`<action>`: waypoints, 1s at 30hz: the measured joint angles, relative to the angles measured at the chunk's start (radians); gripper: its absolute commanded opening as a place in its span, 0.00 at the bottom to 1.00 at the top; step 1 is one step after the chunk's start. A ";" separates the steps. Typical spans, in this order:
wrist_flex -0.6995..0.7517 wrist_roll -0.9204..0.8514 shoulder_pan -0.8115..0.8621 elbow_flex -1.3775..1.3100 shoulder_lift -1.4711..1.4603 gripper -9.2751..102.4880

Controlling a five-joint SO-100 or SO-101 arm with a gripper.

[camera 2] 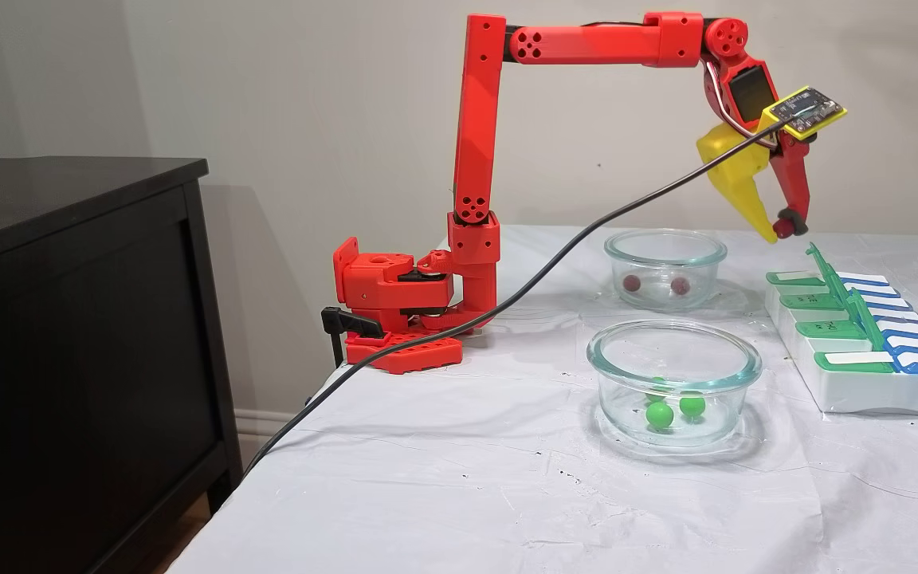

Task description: Sort medicines into box.

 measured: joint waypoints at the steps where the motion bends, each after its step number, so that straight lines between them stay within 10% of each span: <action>1: -0.003 -0.002 -0.005 0.011 -0.006 0.08; 30: -0.304 -0.049 -0.003 0.158 -0.038 0.16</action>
